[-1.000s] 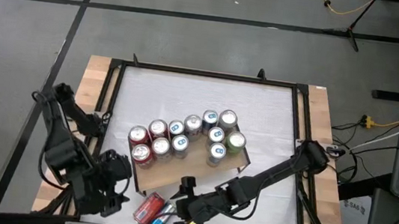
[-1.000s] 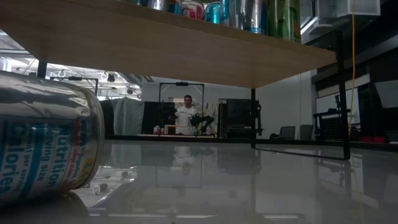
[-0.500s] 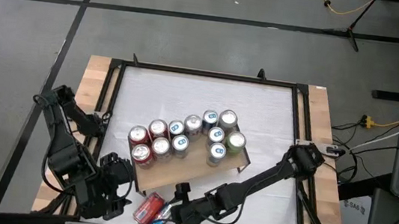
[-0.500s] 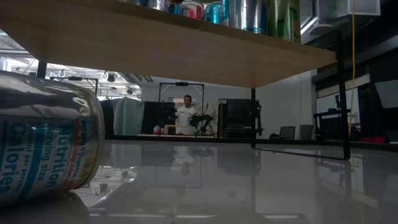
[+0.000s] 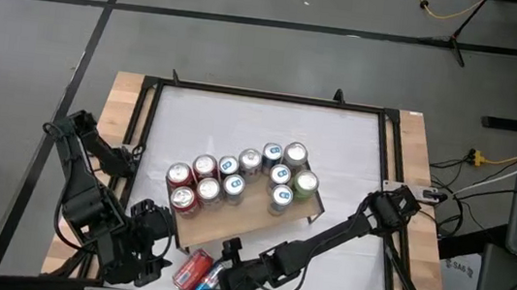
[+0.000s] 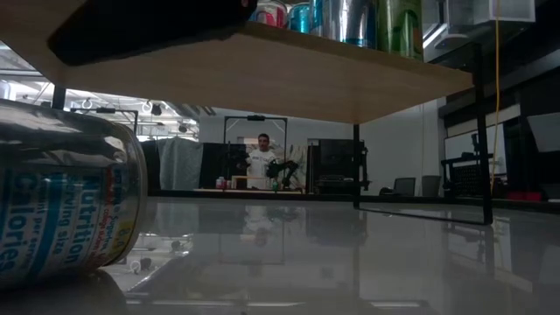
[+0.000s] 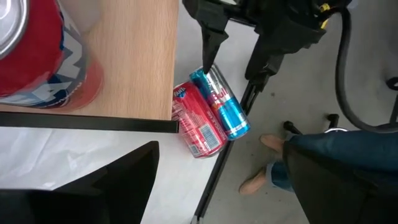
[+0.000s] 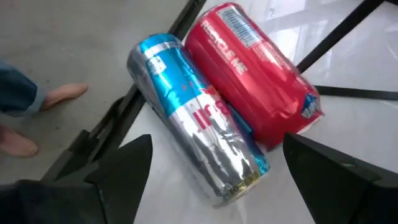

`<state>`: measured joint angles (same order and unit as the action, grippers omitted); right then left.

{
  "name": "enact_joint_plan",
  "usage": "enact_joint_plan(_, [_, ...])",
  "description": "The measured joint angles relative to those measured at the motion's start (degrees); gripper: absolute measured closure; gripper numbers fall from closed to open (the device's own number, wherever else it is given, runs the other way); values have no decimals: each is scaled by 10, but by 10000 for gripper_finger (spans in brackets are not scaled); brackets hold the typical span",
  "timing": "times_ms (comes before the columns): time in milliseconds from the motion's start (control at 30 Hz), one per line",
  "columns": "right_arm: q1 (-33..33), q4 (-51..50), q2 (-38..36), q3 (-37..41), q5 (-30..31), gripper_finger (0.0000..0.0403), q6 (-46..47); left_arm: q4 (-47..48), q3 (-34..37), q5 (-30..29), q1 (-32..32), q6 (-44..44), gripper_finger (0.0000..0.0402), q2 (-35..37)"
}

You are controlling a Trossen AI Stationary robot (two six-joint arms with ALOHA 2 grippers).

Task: Place canned beverage on shelf
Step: Put the blue soda can on the shelf aligned with the other blue soda can

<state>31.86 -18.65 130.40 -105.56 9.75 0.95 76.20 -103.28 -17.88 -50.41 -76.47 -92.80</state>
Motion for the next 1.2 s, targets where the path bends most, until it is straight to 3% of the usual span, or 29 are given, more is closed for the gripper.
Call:
enact_joint_plan(333, [-1,27,29,0,12,52,-12,-4,0,-2,0,0,69,0])
enact_joint_plan(1200, [0,-21,42,0,1,52,-13,-5,0,-8,0,0,69,0])
